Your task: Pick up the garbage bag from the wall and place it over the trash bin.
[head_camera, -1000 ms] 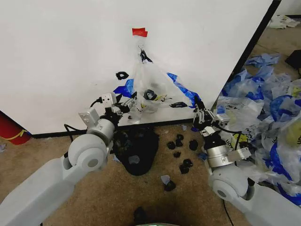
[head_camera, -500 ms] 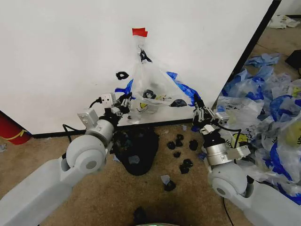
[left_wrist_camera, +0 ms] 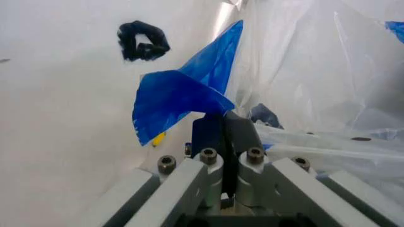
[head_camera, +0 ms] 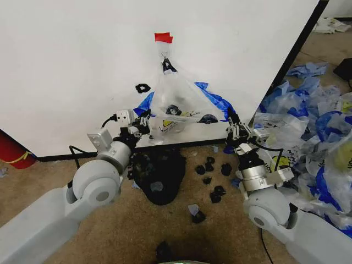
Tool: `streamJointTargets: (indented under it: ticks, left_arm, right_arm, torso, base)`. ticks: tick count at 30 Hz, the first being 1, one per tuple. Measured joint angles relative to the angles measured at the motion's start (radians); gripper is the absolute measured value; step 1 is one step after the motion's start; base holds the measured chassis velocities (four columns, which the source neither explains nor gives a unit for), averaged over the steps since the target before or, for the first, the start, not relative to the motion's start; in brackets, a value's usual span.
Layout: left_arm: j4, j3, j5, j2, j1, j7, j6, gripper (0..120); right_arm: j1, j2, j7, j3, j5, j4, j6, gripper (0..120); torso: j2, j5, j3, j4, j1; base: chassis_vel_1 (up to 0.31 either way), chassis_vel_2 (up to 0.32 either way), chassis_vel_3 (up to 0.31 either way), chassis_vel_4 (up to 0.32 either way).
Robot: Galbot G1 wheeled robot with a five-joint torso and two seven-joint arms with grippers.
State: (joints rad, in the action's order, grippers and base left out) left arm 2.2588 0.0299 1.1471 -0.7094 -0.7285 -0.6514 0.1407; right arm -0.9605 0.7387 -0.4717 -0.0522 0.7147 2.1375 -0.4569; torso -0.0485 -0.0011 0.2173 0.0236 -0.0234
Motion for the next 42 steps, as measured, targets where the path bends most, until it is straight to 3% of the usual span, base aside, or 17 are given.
streamJointTargets:
  ticks: [12, 42]
  left_arm:
    - [0.069, -0.034, -0.023, 0.027, -0.097, -0.010, 0.006, 0]
    - [0.086, -0.114, -0.122, 0.001, -0.250, -0.009, -0.015, 0]
  right_arm:
    - [-0.085, 0.002, 0.001, 0.037, -0.028, 0.027, -0.003, 0]
    - [-0.179, 0.017, 0.026, 0.069, -0.073, 0.018, -0.032, 0]
  torso:
    - [0.000, 0.0001, 0.000, 0.0000, 0.000]
    - [0.000, 0.0001, 0.000, 0.0000, 0.000]
  base:
    - [0.000, 0.000, 0.000, 0.000]
    - [0.000, 0.000, 0.000, 0.000]
